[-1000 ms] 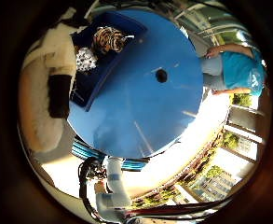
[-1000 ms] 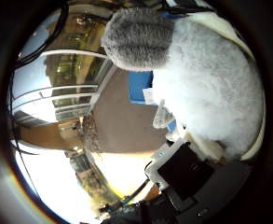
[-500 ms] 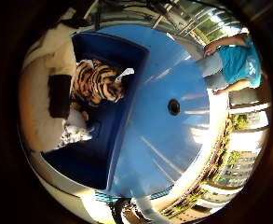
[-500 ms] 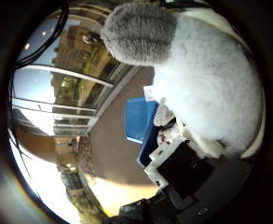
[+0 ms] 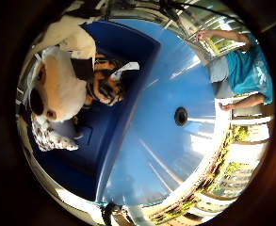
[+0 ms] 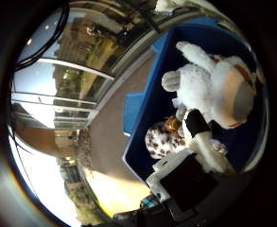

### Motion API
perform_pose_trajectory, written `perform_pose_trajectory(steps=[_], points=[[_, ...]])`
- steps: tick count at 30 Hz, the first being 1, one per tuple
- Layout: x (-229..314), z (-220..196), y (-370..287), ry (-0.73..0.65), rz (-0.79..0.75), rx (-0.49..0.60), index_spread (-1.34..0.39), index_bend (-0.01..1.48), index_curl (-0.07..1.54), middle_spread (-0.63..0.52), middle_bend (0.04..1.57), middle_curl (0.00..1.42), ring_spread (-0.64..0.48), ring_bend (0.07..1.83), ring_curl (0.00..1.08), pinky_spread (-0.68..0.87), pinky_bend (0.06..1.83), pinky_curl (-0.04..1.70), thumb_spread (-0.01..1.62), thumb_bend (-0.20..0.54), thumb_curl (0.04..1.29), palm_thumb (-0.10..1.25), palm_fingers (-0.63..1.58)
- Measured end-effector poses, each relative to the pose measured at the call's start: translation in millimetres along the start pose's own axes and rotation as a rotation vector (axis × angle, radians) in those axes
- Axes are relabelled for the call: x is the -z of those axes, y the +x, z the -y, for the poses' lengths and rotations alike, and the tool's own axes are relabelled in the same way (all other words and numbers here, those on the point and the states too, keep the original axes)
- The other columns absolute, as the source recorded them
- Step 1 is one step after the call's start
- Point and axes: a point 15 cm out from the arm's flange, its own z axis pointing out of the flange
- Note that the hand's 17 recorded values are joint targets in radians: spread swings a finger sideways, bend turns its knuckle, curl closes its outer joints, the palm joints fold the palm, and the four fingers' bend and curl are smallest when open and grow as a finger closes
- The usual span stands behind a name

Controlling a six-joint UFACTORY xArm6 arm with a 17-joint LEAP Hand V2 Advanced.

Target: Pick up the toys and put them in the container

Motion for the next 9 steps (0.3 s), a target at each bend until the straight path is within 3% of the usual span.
perform_pose_trajectory(steps=[5, 9], points=[[47, -11, -14, 0.018, 0.007, 0.031, -0.46, 0.18, 0.43, 0.05, 0.16, 0.41, 0.27, 0.6, 0.29, 0.48, 0.95, 0.56, 1.07, -0.028, 0.6, 0.72, -0.03], [97, -46, -26, -0.032, 0.014, 0.056, -0.45, 0.21, 0.42, 0.05, 0.16, 0.38, 0.27, 0.55, 0.28, 0.49, 0.87, 0.51, 1.06, -0.028, 0.58, 0.73, 0.0]])
